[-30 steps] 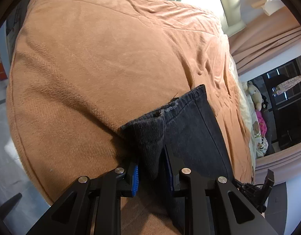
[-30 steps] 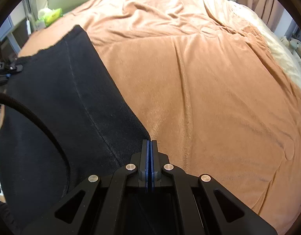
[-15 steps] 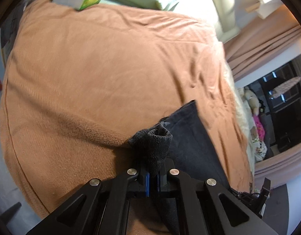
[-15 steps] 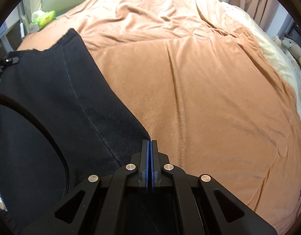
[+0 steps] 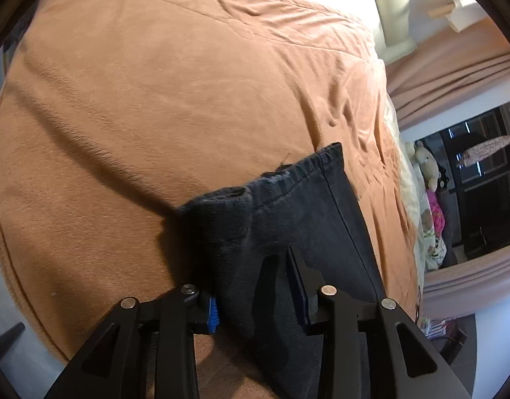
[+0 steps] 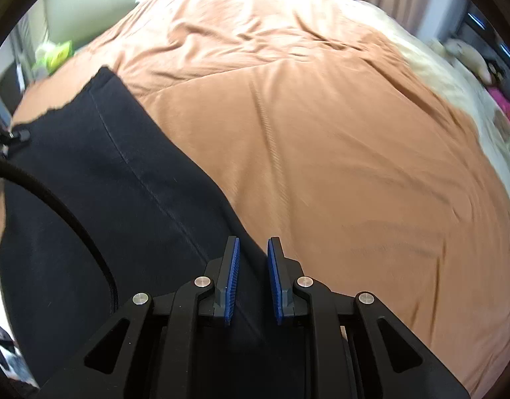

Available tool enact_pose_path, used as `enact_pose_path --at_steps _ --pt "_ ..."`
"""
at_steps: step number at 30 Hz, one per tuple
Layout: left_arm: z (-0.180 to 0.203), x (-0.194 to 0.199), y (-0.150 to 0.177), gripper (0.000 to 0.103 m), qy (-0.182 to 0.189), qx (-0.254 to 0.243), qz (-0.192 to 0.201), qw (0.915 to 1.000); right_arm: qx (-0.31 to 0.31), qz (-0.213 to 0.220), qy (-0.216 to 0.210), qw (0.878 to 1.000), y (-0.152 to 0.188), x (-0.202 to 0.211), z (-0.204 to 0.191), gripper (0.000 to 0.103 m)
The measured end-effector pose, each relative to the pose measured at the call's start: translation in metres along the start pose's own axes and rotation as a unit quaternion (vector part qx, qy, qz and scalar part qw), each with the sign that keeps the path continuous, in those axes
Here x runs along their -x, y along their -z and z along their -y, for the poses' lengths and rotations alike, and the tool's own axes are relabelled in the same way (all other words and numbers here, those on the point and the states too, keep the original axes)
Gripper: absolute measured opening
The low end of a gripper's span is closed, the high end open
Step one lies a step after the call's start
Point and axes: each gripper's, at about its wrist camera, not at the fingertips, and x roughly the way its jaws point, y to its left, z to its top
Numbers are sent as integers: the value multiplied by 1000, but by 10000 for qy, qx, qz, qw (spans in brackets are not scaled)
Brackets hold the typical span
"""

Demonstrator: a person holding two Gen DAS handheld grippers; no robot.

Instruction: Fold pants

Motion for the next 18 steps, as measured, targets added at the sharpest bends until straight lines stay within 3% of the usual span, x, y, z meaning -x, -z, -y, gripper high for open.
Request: enact_pose_path --at_steps 2,5,10,14,18 --pt "0 -1 0 36 36 4 13 10000 -221 -2 10 9998 14 14 15 17" --pt "-3 -1 0 5 -29 -4 100 9999 -573 58 107 9983 39 36 39 20" --pt "-3 5 0 4 35 81 276 9996 -1165 -97 -3 9931 78 50 64 20" --pt "2 12 -5 4 110 73 349 9993 -1067 -295 -110 9938 89 44 55 20" --pt "14 21 -8 4 140 -55 422 9990 -786 -580 243 9949 83 17 48 20"
